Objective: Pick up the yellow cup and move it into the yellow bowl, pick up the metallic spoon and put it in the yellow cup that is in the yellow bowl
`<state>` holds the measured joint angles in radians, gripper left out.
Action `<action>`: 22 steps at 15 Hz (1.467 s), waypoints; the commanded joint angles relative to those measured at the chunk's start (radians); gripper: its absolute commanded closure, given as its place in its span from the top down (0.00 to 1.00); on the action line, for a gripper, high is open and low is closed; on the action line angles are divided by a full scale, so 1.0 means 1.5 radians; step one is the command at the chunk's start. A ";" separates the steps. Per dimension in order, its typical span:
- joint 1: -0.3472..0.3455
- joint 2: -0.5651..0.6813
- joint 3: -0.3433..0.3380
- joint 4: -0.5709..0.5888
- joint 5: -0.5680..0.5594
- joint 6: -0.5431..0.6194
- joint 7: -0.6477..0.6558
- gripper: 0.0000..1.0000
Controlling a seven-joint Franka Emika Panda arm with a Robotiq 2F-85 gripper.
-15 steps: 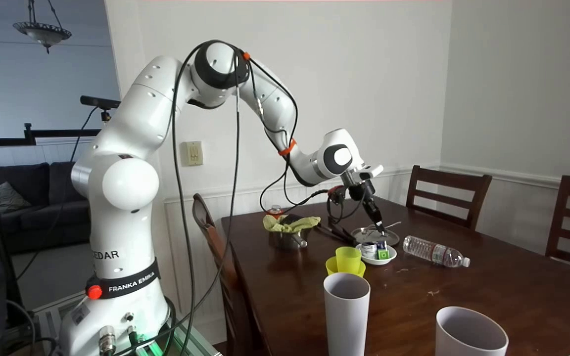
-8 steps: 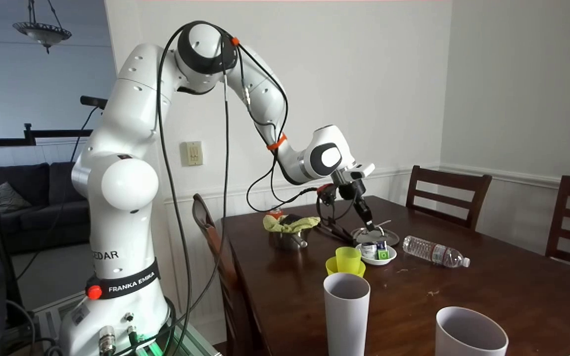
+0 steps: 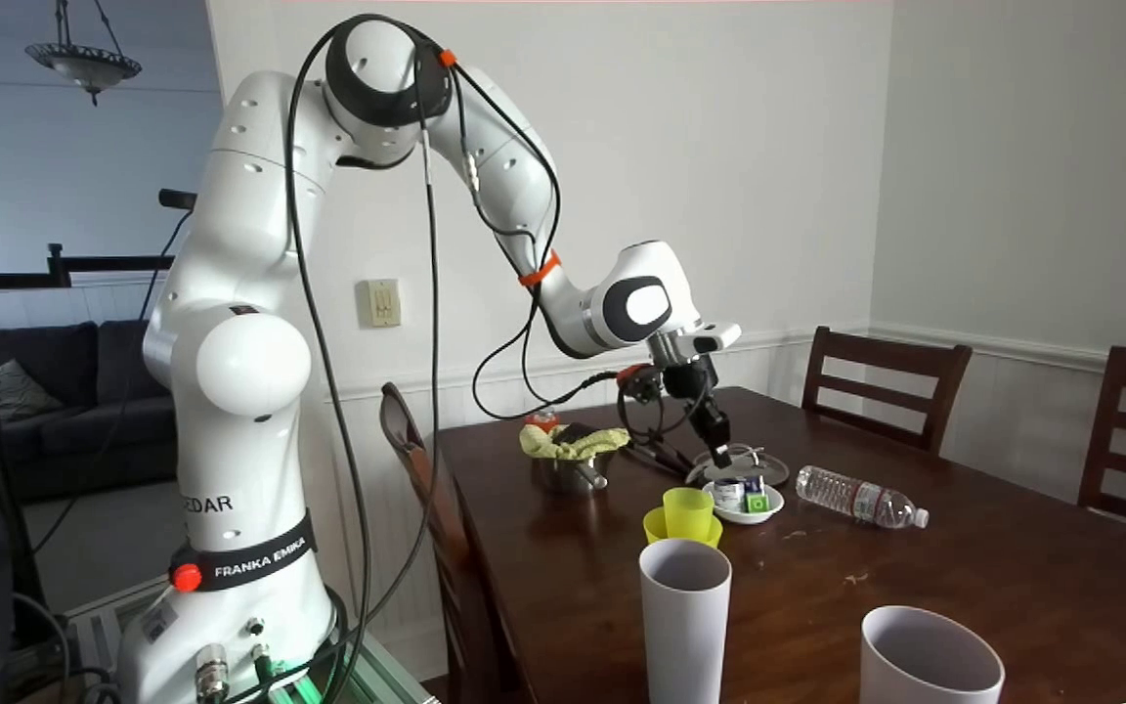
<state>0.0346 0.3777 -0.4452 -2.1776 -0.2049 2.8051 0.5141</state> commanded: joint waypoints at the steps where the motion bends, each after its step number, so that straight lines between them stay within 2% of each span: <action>1: -0.005 0.000 0.005 0.001 -0.002 -0.012 -0.008 0.07; 4: -0.008 0.001 0.007 0.002 -0.003 -0.023 -0.014 0.05; 10: 0.016 0.062 -0.002 0.041 -0.021 -0.038 -0.002 0.05; 16: 0.076 0.096 -0.056 0.051 -0.055 -0.024 0.049 0.05; 22: 0.150 0.114 -0.106 0.056 -0.106 -0.044 0.120 0.05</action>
<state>0.2083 0.5300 -0.5629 -2.1063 -0.3101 2.7612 0.6200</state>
